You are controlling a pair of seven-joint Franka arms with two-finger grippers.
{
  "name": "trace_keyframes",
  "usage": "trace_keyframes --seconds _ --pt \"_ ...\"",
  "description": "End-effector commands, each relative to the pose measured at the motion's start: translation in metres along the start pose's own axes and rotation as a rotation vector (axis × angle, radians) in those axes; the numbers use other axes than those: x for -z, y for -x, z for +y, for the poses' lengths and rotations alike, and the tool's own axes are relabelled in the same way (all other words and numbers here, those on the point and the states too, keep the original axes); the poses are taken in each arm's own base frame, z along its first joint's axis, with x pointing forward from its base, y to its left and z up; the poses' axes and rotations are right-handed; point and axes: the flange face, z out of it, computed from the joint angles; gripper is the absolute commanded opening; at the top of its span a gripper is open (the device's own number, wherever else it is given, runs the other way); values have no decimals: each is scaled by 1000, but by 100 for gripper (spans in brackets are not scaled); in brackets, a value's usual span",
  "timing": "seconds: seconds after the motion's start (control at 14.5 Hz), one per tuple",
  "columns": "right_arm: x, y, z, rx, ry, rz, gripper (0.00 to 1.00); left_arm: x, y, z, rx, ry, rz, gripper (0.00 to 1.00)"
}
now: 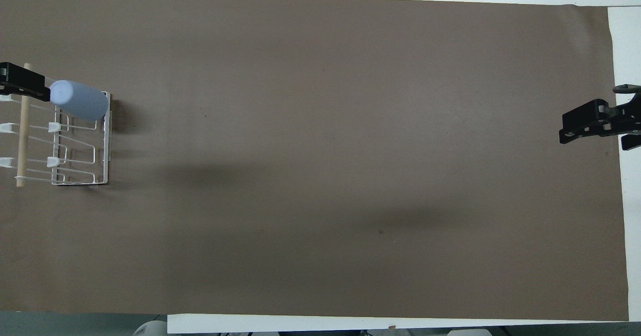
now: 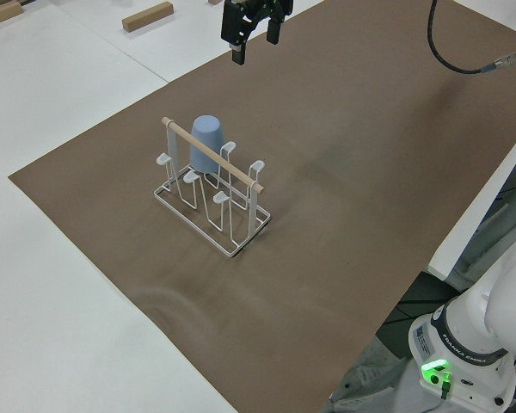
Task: Hang cup on cup holder
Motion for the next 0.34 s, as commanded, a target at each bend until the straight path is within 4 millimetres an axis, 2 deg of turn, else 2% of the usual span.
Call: trace_keyframes --seconds 0.0,0.28 --pt "-1 5 1 23 -16 1 99 -1 9 2 -7 17 7 100" --pt "-2 6 5 19 -17 -4 99 0 15 3 47 18 -18 100"
